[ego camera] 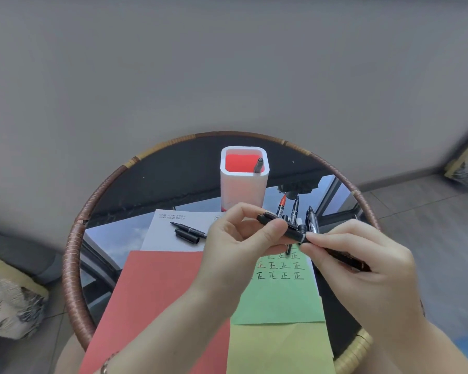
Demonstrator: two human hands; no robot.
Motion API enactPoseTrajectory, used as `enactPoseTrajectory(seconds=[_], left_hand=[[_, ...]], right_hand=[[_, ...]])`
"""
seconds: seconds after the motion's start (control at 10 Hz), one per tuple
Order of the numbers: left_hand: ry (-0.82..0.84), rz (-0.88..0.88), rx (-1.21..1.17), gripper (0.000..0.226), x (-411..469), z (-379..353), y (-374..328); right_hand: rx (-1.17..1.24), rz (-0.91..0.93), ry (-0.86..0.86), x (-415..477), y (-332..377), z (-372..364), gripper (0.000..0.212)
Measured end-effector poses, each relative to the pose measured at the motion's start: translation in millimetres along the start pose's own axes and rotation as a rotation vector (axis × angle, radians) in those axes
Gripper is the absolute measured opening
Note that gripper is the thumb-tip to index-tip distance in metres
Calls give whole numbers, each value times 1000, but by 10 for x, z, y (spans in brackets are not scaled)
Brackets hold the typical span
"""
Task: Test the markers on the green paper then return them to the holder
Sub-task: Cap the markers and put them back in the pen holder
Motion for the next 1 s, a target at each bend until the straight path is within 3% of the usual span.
enactPoseTrajectory(seconds=[0.1, 0.2, 0.3, 0.4, 0.5, 0.6, 0.7, 0.8, 0.9, 1.0], left_hand=[[46, -166, 142, 15, 53, 53, -14], [154, -273, 119, 10, 41, 53, -15], [147, -254, 189, 9, 62, 55, 8], [-36, -96, 290, 6, 124, 75, 94], [-125, 10, 237, 1, 138, 48, 131], [-149, -93, 314, 5, 211, 36, 93], [-157, -434, 756, 8, 343, 121, 15], [-290, -617, 1071, 25, 489, 235, -7], [-231, -448, 1309, 41, 625, 311, 42], [-159, -408, 1393, 46, 635, 335, 88]], right_hand=[[214, -205, 42, 36, 55, 6, 12], [674, -692, 170, 67, -12, -11, 51], [868, -1044, 423, 22, -124, -23, 53], [467, -797, 322, 47, -119, -48, 7], [-215, -144, 236, 83, -99, -77, 16], [-272, -221, 430, 214, -145, -186, 42], [-90, -208, 380, 448, -161, -163, 34], [221, -362, 161, 728, -118, -91, 20], [475, -474, -96, 1063, -134, -186, 16], [419, -438, -107, 1174, -149, -381, 20]])
Point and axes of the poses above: each hand's wrist, its own x-axis towards the middle knuckle, its own z-axis out of the back of the hand, y = z × x, the point moved 1 cm from there along x, towards the middle knuckle, and after that the axes turned 4 degrees about -y, right-handed, at the moved point
